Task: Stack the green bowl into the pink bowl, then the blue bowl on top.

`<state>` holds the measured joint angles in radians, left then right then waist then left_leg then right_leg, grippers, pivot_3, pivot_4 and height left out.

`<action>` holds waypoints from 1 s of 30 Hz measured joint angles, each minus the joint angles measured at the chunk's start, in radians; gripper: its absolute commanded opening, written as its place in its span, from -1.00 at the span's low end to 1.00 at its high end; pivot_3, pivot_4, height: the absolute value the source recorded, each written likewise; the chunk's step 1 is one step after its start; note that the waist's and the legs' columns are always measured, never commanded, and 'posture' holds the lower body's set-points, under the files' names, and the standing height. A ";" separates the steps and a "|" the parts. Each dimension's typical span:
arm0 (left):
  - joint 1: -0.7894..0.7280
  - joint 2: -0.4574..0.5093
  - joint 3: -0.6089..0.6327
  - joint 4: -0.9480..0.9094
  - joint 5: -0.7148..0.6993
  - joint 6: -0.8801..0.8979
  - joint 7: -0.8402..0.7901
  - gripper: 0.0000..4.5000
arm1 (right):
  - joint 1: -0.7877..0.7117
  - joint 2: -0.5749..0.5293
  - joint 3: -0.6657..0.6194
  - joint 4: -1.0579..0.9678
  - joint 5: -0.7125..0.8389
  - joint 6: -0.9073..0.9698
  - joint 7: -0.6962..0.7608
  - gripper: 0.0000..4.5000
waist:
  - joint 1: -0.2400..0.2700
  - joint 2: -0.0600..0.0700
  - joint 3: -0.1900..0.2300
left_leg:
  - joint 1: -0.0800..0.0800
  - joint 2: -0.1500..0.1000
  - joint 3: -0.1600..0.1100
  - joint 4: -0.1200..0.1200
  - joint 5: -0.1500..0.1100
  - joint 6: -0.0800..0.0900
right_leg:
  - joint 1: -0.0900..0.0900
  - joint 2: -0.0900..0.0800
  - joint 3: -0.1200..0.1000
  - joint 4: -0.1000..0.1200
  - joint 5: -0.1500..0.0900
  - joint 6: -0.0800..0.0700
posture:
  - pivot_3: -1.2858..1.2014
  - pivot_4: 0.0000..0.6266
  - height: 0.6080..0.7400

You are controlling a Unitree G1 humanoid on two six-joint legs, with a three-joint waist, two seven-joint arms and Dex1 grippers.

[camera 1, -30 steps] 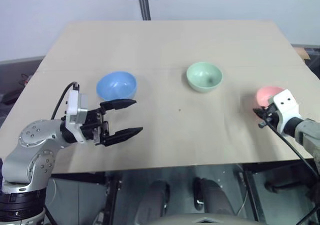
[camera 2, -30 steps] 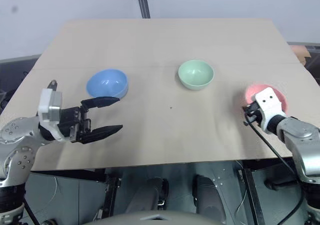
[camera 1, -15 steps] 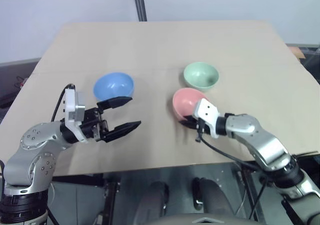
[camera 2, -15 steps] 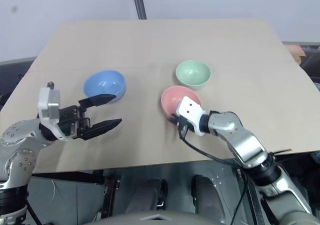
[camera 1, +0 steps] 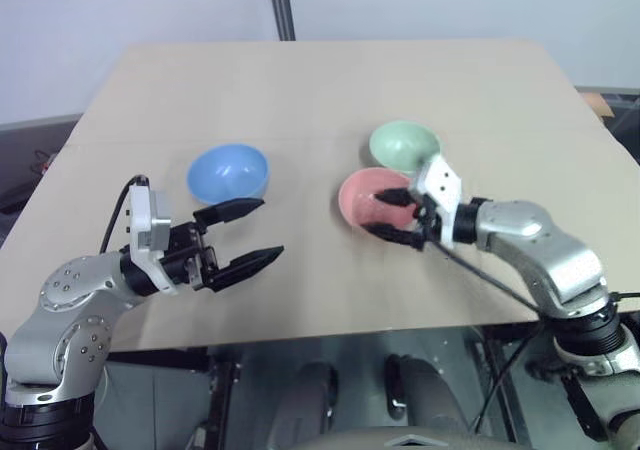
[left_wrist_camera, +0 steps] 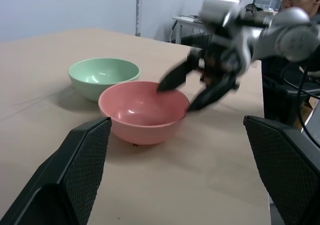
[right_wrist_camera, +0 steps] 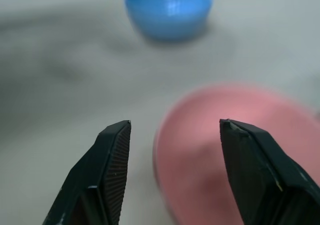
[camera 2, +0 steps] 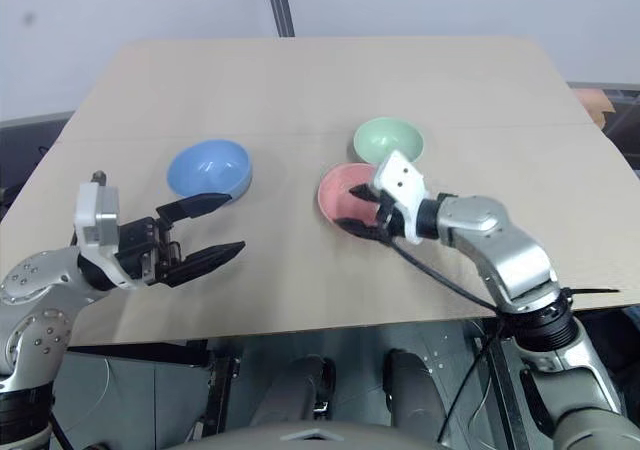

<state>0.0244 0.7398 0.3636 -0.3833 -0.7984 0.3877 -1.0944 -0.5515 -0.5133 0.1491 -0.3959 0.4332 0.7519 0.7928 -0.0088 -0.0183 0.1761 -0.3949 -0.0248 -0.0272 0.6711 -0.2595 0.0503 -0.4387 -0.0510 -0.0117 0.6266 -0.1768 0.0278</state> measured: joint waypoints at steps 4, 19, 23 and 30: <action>-0.006 -0.003 -0.001 0.001 0.000 -0.001 0.002 1.00 | -0.136 -0.120 0.011 0.194 -0.168 -0.258 0.023 0.35 | -0.001 -0.001 0.000 | 0.001 -0.001 0.001 0.000 0.000 0.000 | 0.001 0.002 0.000 0.000 -0.002 -0.003 | 0.03 -0.52 1.00; 0.089 -0.004 0.041 -0.049 0.000 -0.008 0.011 1.00 | -0.420 -0.050 0.261 1.196 -0.664 -1.124 0.077 0.13 | -0.017 0.000 0.001 | -0.002 0.000 0.006 -0.002 0.001 -0.002 | -0.004 0.000 0.006 0.000 0.001 -0.001 | 0.03 -0.52 1.00; 0.114 -0.011 0.045 -0.080 0.000 -0.008 0.030 1.00 | -0.460 -0.024 0.267 1.296 -0.714 -1.186 0.039 -0.48 | -0.010 0.000 0.001 | -0.002 0.000 0.005 -0.002 0.002 -0.004 | -0.004 0.000 0.006 0.000 0.001 -0.002 | 0.03 -0.52 1.00; 0.110 -0.022 0.050 -0.080 0.005 -0.015 0.050 1.00 | -0.487 -0.030 0.268 1.346 -0.766 -1.265 0.024 -0.98 | -0.007 0.000 0.001 | -0.002 0.000 0.005 -0.002 0.003 -0.004 | -0.004 0.000 0.005 0.000 0.000 -0.002 | 0.03 -0.52 1.00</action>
<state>0.1344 0.7175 0.4137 -0.4633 -0.7937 0.3728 -1.0445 -1.0387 -0.5432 0.4168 0.9504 -0.3324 -0.5136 0.8166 -0.0163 -0.0178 0.1770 -0.3968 -0.0249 -0.0218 0.6686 -0.2570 0.0460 -0.4432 -0.0514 -0.0064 0.6262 -0.1764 0.0255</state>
